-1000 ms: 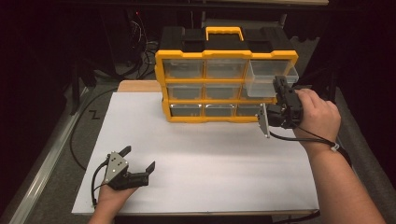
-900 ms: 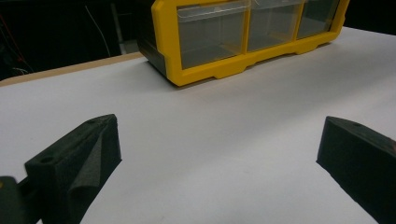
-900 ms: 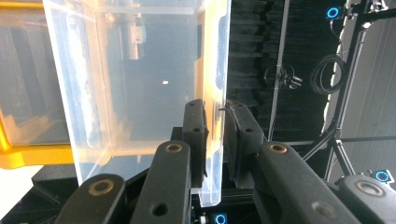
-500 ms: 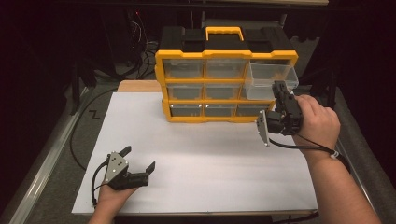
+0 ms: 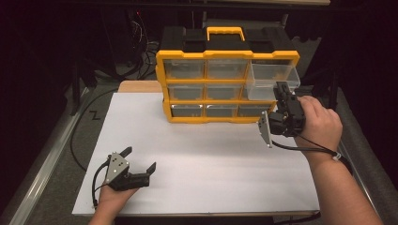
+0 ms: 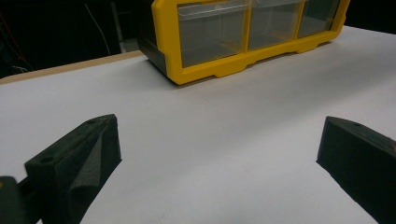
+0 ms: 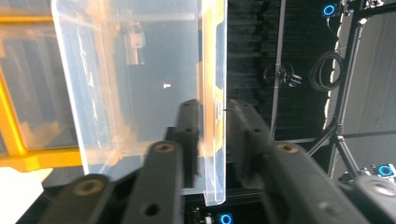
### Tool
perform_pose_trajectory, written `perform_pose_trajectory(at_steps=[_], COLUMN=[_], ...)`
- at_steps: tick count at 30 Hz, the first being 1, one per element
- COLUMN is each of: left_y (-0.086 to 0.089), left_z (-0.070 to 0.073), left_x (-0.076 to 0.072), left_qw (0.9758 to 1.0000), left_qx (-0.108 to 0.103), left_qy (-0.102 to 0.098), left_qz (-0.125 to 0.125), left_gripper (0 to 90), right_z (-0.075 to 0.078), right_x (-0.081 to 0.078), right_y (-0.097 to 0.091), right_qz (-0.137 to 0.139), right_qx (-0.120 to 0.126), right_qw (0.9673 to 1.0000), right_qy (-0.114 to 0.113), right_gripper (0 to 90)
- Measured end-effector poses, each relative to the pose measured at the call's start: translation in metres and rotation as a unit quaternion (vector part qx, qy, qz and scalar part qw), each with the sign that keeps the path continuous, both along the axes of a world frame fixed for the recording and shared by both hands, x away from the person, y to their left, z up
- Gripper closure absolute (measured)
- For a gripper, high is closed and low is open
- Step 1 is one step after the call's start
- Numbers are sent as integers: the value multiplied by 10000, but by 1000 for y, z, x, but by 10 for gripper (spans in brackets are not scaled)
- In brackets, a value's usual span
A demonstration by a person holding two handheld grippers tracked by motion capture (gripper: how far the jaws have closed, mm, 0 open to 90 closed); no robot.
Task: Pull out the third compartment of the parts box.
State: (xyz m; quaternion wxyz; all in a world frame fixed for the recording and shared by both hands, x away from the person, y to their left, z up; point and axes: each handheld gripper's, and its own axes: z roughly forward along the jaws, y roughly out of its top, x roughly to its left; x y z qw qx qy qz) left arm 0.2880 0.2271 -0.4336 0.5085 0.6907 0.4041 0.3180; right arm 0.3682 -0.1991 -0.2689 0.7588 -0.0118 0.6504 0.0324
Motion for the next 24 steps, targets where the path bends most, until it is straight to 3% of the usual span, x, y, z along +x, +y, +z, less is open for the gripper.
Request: perform_pose_trajectory(at_steps=[1, 9, 24], left_y=[0, 1, 3], left_z=[0, 0, 0], left_x=[0, 1, 1], left_qw=[10000, 10000, 10000], left_qx=[-1, -4, -61], left_qy=[14, 54, 22], left_qz=[22, 53, 65], left_gripper=[6, 6, 6], right_z=[-2, -31, -107], right_x=[-6, -19, -25], right_y=[3, 9, 21], right_qz=[53, 220, 321], right_qx=[28, 5, -13], right_qw=[9998, 9982, 9920], right_qy=[197, 557, 1220], right_gripper=[637, 541, 484])
